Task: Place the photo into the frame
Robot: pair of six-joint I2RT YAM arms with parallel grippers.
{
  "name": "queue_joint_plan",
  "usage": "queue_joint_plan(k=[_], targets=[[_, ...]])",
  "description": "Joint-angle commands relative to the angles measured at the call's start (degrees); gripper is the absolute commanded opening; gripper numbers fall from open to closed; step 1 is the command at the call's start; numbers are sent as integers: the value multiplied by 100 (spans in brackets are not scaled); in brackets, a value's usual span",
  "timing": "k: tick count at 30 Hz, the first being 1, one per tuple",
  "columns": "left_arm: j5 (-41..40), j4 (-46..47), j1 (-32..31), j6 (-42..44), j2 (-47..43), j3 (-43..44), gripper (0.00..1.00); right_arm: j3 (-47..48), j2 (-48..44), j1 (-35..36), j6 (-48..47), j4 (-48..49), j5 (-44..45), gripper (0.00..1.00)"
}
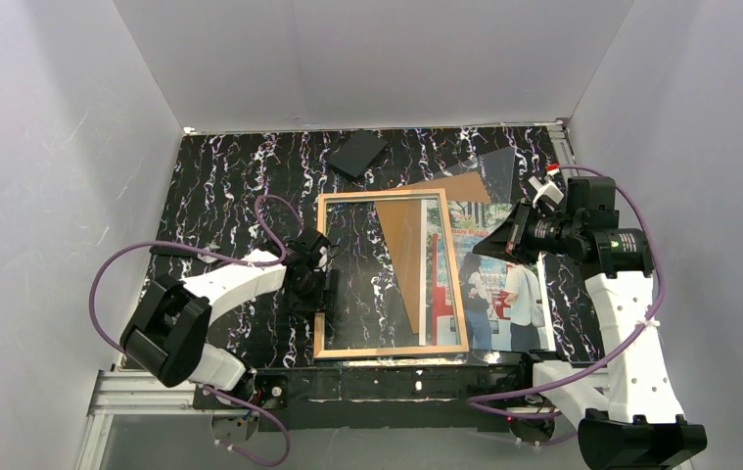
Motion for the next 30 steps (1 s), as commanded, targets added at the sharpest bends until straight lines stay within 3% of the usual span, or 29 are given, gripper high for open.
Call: queue_joint_plan(k=[1,7,14,19,30], targets=[[-311,-1035,-35,130,-277,111,80,86,20,29,-153,135,-128,1],[-366,-1626,65,115,-873,482,90,321,286,24,-225,-12,-246,1],[-47,-2006,722,199,-1827,574,95,714,728,170,-199,-25,-358,1],[544,-2338,1390,450,-2425,644,98,867,1051,516,-116,158,-429,1],[455,-2730,1572,1127,-3298,493,98,1348,1978,1403,270,894,-499,1]])
